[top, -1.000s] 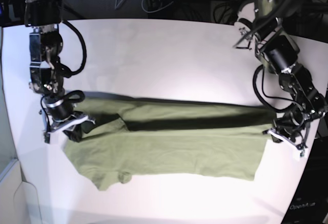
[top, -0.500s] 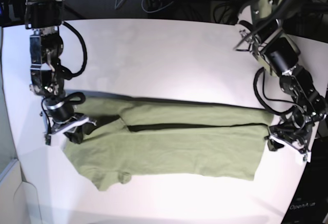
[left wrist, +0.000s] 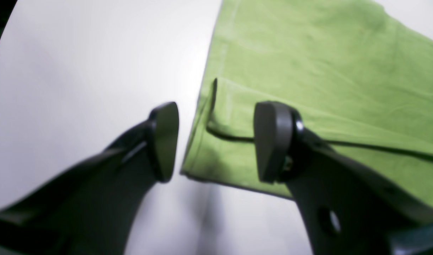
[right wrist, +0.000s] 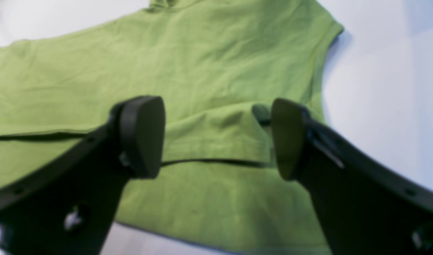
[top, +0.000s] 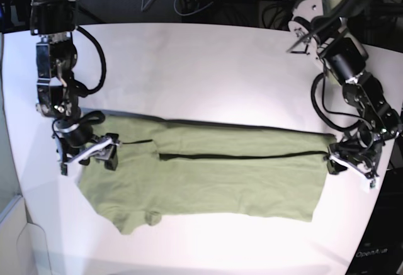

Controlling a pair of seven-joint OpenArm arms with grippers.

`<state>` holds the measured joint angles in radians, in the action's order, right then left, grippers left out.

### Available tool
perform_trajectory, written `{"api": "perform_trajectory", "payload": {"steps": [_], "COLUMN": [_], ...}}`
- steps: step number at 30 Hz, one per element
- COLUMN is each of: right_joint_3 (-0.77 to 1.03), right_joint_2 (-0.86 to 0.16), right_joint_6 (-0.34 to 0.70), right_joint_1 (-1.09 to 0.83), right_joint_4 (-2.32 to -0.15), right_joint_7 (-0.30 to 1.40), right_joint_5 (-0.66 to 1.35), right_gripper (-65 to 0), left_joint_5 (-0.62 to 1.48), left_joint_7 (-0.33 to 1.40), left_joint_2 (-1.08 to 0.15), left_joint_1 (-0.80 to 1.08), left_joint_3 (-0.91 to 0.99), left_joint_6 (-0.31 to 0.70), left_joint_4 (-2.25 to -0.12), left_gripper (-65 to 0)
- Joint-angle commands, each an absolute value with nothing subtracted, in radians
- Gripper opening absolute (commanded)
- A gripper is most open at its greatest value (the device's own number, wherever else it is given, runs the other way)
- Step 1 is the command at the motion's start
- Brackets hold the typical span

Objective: Fold the T-shirt properly
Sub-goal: 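Drag the grasped edge across the shirt body with both grippers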

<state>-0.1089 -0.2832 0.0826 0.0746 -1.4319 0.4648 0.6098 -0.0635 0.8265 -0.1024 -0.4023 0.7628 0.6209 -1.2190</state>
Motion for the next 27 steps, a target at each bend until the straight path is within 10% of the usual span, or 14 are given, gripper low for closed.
{"api": "perform_trajectory", "payload": {"steps": [1, 16, 22, 27], "right_joint_3": [-0.105, -0.275, -0.280, -0.280], "right_joint_2": [-0.303, -0.403, -0.372, -0.357], "right_joint_6": [0.101, 0.194, 0.193, 0.193], "right_joint_1": [0.101, 0.466, 0.364, 0.305], "right_joint_4": [-1.448, -1.119, -1.110, -1.107], "right_joint_7": [0.452, 0.567, 0.487, 0.452], "right_joint_5": [0.613, 0.616, 0.615, 0.615], "right_gripper": [-19.0, -20.3, -54.0, -64.6], "left_joint_5": [-0.050, -0.061, -0.061, -0.061], "left_joint_7": [0.805, 0.727, 0.618, 0.544], "left_joint_2": [-0.119, -0.160, -0.130, -0.137], "left_joint_1": [-0.433, -0.591, -0.567, -0.539], "left_joint_3": [0.760, 0.533, 0.512, 0.512], "left_joint_6": [0.621, 0.616, 0.616, 0.616], "left_joint_4": [-1.233, -1.026, -0.868, -0.760], "left_gripper": [-32.8, -32.8, -35.5, -59.9]}}
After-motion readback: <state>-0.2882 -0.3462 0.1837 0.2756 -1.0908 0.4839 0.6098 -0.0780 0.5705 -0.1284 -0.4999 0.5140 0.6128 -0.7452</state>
